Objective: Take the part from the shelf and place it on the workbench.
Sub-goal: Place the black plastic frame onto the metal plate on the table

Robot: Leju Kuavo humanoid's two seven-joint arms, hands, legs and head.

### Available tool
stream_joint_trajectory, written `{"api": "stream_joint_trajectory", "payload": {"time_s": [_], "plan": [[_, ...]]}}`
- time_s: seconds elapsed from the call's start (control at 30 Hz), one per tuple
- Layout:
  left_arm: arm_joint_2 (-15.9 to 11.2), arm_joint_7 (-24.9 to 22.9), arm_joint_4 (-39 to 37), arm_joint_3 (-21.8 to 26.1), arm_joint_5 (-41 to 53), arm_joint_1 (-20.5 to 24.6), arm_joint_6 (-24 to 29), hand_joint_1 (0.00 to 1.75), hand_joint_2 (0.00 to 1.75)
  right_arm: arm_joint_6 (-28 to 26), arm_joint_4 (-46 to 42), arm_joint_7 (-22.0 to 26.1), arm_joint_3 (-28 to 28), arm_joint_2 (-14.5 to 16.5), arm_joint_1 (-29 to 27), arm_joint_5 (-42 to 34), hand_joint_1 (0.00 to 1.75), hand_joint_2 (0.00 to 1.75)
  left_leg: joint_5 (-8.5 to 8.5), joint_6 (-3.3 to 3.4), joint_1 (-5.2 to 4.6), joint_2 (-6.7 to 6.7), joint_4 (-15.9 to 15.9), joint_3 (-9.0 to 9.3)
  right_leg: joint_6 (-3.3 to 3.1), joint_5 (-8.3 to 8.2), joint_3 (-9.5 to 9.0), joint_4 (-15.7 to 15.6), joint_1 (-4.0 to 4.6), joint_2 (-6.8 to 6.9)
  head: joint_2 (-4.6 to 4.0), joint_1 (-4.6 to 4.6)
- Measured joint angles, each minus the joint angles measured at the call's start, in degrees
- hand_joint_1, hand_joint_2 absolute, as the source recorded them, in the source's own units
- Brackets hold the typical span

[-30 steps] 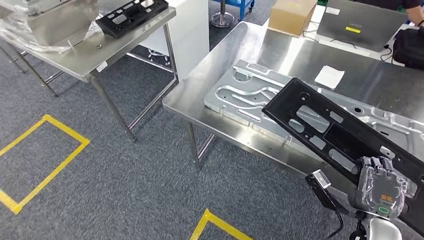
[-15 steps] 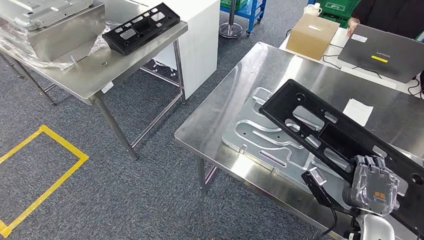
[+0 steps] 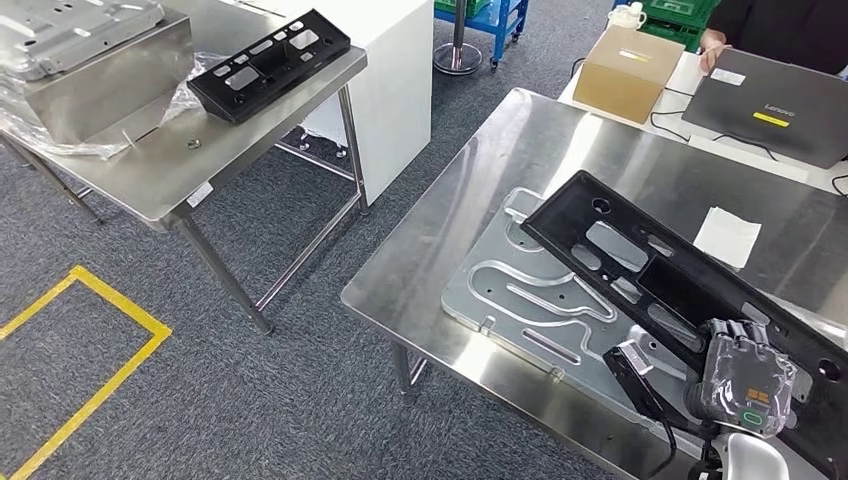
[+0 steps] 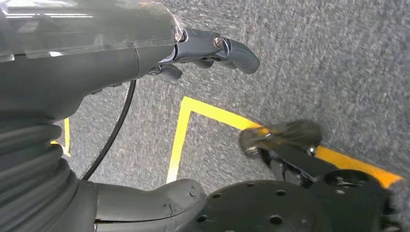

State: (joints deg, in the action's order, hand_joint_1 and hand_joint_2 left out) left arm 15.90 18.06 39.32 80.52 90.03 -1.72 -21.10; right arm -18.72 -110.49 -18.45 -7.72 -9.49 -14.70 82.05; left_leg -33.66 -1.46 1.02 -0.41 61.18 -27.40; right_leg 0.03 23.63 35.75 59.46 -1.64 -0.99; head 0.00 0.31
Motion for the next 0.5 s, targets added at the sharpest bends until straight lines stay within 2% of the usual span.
{"api": "stream_joint_trajectory", "payload": {"time_s": [0.07,0.1,0.13,0.17,0.2,0.23,0.27,0.33,0.43,0.5], "plan": [[-0.03,0.03,-0.04,0.05,0.0,-0.13,-0.01,0.0,1.75,0.31,0.0,0.05,0.02,-0.01,0.02,-0.01,1.75,1.75,0.91,0.55,-0.08,0.12,-2.56,0.18,0.95,0.15,0.2,0.37,0.01,0.05,0.0,-0.13],[-0.05,0.05,-0.07,0.09,0.0,-0.18,0.0,0.0,1.75,0.82,0.03,0.16,0.03,-0.09,0.01,-0.1,1.75,1.75,0.87,0.93,-0.16,0.13,-2.54,-0.12,0.98,0.53,0.22,0.44,0.07,0.05,0.0,-0.11],[-0.07,0.1,-0.07,0.13,0.0,-0.23,0.01,0.0,1.75,1.63,0.1,0.27,0.03,-0.25,-0.03,-0.33,1.75,1.75,1.72,1.24,-0.17,0.13,-2.63,-0.11,0.63,0.86,0.23,0.43,0.16,0.08,0.0,-0.04],[-0.08,0.19,-0.06,0.19,-0.01,-0.27,0.01,0.0,1.75,2.69,0.22,0.3,-0.01,-0.47,-0.17,-0.73,1.75,1.75,2.6,1.51,-0.17,0.09,-2.81,-0.07,-0.04,0.91,0.17,0.39,0.23,0.08,0.0,0.1],[-0.08,0.33,-0.03,0.28,-0.02,-0.26,-0.07,0.0,1.75,3.76,0.4,0.21,-0.16,-0.74,-0.52,-1.32,1.75,1.75,2.74,1.69,-0.28,0.06,-2.85,-0.01,-0.76,0.92,0.07,0.25,0.23,0.09,0.0,0.16],[-0.06,0.54,0.09,0.49,-0.04,-0.2,-0.25,0.0,1.75,4.6,0.56,0.05,-0.5,-0.94,-1.07,-2.06,1.75,1.75,2.87,1.93,-0.38,0.02,-2.92,0.04,-1.09,0.55,-0.06,0.09,0.26,0.11,0.0,0.21],[0.01,0.77,0.33,0.84,-0.05,-0.14,-0.57,0.0,1.75,5.11,0.67,0.05,-1.14,-1.04,-1.85,-2.92,1.75,1.75,2.79,2.16,-0.46,-0.04,-3.0,0.11,-1.07,0.21,-0.21,-0.13,0.24,0.11,0.0,0.23],[0.31,1.09,1.17,1.83,-0.05,-0.09,-1.5,0.0,1.75,5.26,0.61,1.29,-3.21,-0.79,-3.86,-4.57,1.75,1.75,2.89,2.26,-0.5,-0.11,-3.24,0.24,-0.6,0.01,-0.54,-0.59,0.21,0.13,0.0,0.26],[0.89,1.11,2.63,2.93,-0.03,-0.17,-2.57,0.0,1.75,5.6,-0.05,5.37,-7.53,0.85,-6.72,-5.55,1.75,1.75,2.8,2.37,-0.5,-0.08,-3.58,0.43,-0.28,0.01,-0.74,-1.05,0.19,0.04,0.0,0.26],[1.11,1.22,3.33,3.43,-0.03,-0.05,-2.7,0.0,1.75,7.28,-0.6,7.28,-10.35,2.2,-7.95,-5.57,1.75,1.75,2.64,2.48,-0.52,-0.04,-3.69,0.52,0.21,0.16,-0.81,-1.21,0.18,0.0,0.0,0.26]]}}
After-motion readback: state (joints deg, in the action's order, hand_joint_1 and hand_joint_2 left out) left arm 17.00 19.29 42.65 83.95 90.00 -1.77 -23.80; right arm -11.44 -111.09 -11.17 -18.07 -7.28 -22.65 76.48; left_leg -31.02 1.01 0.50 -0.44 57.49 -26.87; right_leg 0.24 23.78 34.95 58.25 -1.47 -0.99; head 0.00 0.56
